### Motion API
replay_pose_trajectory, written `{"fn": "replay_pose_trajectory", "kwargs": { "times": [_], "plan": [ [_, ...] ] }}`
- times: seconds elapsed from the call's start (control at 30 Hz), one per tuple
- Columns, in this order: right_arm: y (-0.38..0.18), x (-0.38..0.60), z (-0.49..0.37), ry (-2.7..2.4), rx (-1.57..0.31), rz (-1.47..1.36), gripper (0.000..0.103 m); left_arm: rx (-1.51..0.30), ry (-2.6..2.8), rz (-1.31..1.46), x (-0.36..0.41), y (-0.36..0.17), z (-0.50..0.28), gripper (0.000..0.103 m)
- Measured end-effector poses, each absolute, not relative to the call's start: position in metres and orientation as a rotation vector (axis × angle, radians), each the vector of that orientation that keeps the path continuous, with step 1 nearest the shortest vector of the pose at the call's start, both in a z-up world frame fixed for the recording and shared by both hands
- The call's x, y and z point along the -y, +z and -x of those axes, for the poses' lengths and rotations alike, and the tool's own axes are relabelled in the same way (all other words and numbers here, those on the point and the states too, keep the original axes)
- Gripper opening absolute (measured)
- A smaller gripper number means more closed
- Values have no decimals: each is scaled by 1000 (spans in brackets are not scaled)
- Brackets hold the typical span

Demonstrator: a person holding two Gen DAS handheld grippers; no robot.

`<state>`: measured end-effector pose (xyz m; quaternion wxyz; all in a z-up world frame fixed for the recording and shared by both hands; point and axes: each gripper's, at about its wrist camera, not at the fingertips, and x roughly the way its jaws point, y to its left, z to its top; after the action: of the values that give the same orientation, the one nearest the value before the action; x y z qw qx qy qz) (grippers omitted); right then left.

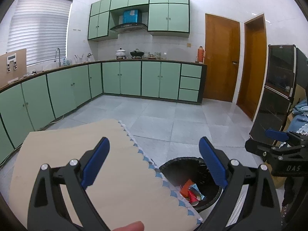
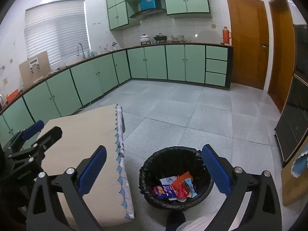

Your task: Collect trash

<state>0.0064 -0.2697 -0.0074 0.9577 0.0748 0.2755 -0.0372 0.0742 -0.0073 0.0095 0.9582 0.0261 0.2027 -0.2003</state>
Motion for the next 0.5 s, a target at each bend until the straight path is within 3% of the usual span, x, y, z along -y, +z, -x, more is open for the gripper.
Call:
{"fn": "replay_pose_trajectory", "kwargs": {
  "times": [0.5],
  "plan": [
    [-6, 263, -7, -56, -551, -150, 97, -403, -379, -50, -3, 15, -68, 91]
  ]
}}
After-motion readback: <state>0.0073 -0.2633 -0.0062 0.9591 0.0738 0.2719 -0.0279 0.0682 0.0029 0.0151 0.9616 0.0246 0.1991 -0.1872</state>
